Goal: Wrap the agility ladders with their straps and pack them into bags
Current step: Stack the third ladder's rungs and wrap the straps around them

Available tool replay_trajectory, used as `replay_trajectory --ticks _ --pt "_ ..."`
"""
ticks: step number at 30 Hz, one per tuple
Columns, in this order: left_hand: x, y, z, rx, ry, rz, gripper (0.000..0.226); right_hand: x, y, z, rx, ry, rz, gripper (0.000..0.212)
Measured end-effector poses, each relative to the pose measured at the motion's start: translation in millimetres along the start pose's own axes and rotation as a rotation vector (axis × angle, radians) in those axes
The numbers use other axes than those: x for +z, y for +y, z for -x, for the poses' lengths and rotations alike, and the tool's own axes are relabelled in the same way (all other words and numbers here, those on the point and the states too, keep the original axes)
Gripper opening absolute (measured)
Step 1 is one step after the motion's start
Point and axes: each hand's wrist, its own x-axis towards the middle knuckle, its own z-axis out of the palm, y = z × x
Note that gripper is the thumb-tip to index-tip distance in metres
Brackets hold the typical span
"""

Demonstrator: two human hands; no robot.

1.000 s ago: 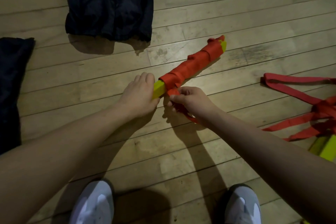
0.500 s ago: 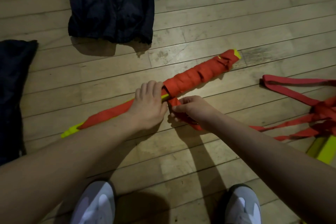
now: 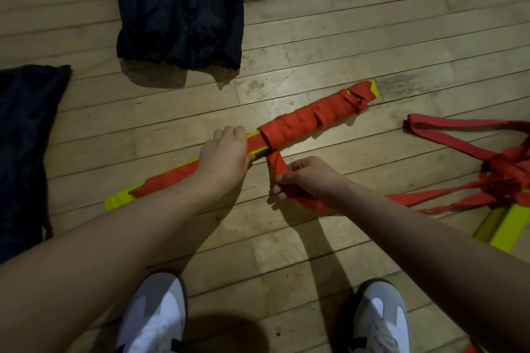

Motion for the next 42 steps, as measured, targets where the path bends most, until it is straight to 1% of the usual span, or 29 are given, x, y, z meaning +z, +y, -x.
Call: replay_trajectory --ticks 2,4,6,8,12,14,18,19,21,23,25,28,30,32,34,36,39,42 --pt "-3.0 -0.9 -9.9 0.010 0.036 -0.043 0.055 -1.6 -1.9 0.4 -0.005 -0.002 0.010 0.019" --pt "-3.8 -2.5 -19.8 0.021 0.053 -0.102 0.065 -3.7 -6.0 0.5 -0.005 -0.012 -0.023 0.013" --pt "-2.1 -4.1 -26.1 0.044 0.054 -0.144 0.060 -5.5 -9.5 -0.3 0.000 -0.023 -0.049 0.005" --pt "0.8 -5.9 -27.3 0.076 0.050 -0.148 0.055 -5.9 -11.0 -0.4 0.003 -0.034 -0.044 0.006" --pt "7.1 -9.5 -14.9 0.156 0.070 -0.106 0.064 -2.3 -6.4 0.3 -0.004 -0.031 -0.054 0.007" --pt "11.7 -5.9 -2.6 0.183 0.056 -0.060 0.068 -0.2 -3.2 1.0 -0.007 -0.014 -0.052 0.005" --pt "25.5 3.4 20.5 0.197 -0.085 0.004 0.060 2.0 0.7 -0.1 -0.024 0.015 -0.060 0.008" --pt "28.3 2.9 25.9 0.202 -0.095 -0.014 0.060 2.6 2.0 0.5 -0.022 0.020 -0.068 0.008" --pt "28.3 -0.3 31.2 0.188 -0.061 -0.021 0.064 3.1 4.1 3.7 -0.010 0.020 -0.052 0.006" --pt "19.6 -0.7 28.6 0.106 -0.050 0.047 0.058 2.6 6.4 6.7 0.002 0.022 -0.017 0.004" --pt "10.5 1.9 23.3 0.057 -0.087 0.067 0.053 2.5 6.9 9.1 -0.009 0.037 0.003 0.004" --pt "3.9 8.4 20.5 0.082 -0.132 -0.023 0.042 2.2 3.8 10.2 -0.064 0.073 0.024 0.009" --pt "2.5 10.4 18.3 0.057 -0.148 -0.027 0.041 3.4 2.7 9.5 -0.084 0.070 0.010 0.014" --pt "1.1 12.4 14.5 0.029 -0.149 -0.012 0.045 3.7 3.6 8.4 -0.076 0.063 0.033 0.011" --pt "1.8 14.8 11.3 0.045 -0.128 -0.041 0.053 1.2 4.9 7.8 -0.046 0.061 0.099 0.006" --pt "3.2 14.2 6.7 0.066 -0.080 -0.096 0.061 -2.7 4.6 7.7 -0.024 0.059 0.147 0.009" --pt "1.2 9.4 -1.5 0.070 -0.045 -0.149 0.058 -5.5 2.8 7.5 -0.013 0.038 0.091 0.009" --pt "-1.2 8.2 -8.4 0.109 -0.048 -0.213 0.048 -5.0 0.3 7.9 -0.019 0.017 0.046 0.009"
